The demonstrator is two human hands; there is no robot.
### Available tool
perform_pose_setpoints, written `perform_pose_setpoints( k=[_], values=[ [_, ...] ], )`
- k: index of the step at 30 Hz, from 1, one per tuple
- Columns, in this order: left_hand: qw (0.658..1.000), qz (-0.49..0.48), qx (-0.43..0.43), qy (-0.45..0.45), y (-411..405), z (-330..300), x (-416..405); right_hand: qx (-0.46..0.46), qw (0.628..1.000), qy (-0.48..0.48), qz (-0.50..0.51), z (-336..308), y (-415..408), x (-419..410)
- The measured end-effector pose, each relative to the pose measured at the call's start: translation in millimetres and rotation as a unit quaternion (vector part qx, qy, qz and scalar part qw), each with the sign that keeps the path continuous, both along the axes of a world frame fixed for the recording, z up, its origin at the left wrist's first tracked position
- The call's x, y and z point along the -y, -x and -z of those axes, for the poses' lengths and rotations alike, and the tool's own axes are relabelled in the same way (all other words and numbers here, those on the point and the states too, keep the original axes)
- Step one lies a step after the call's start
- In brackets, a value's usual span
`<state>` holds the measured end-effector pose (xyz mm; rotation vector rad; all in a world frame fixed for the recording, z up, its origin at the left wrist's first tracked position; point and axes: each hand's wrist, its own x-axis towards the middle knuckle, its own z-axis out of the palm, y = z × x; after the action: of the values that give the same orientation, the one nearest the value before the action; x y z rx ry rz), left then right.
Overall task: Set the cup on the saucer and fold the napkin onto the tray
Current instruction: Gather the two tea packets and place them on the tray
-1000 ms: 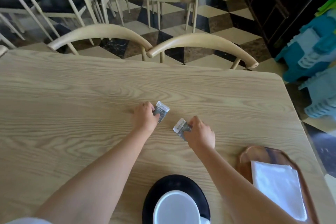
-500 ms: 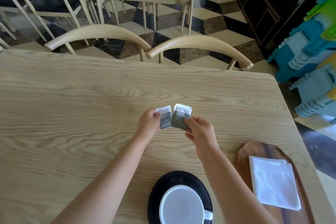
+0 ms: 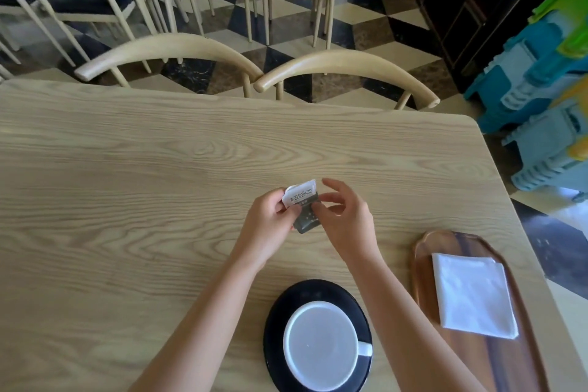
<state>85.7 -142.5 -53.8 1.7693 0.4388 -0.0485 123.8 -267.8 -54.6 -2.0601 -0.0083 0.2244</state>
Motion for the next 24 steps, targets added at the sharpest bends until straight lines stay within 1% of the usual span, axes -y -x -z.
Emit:
perform_pose_setpoints(
  k=[3,6,8,9,11,13,16,19,24],
  values=[
    [1.0,0.014,0.013,-0.012,12.6,-9.5,17.0,0.025,1.0,-0.005,0.004,-9.2,16.5,20.1],
    [0.999,-0.002,0.035,0.036,35.0,-21.3,50.2,0.028,0.996,-0.064,0.053,-17.5,42.2,53.9],
    [0.996,0.004,0.041,0.078,51.3,-25.1,76.3,0.029,0.992,-0.088,0.088,-20.5,63.5,82.0],
    [0.994,0.014,0.041,0.096,59.9,-23.9,90.6,0.022,0.99,-0.097,0.104,-20.0,75.4,97.2],
    [0.994,0.029,0.033,0.101,76.8,-17.1,121.3,-0.009,0.984,-0.121,0.132,-18.0,98.6,128.5],
    [0.996,0.028,0.013,0.086,93.1,-7.8,154.1,-0.034,0.982,-0.104,0.151,-13.1,118.4,161.1],
    [0.995,0.037,-0.03,0.087,114.2,7.1,199.4,-0.053,0.982,-0.039,0.177,-2.5,142.1,206.4],
    [0.996,0.053,-0.058,0.035,128.2,22.5,233.2,-0.086,0.979,-0.017,0.183,9.1,158.6,239.1],
    [0.995,0.045,-0.062,-0.068,131.4,42.1,262.5,-0.107,0.982,0.029,0.154,31.8,161.7,263.7]
  ],
)
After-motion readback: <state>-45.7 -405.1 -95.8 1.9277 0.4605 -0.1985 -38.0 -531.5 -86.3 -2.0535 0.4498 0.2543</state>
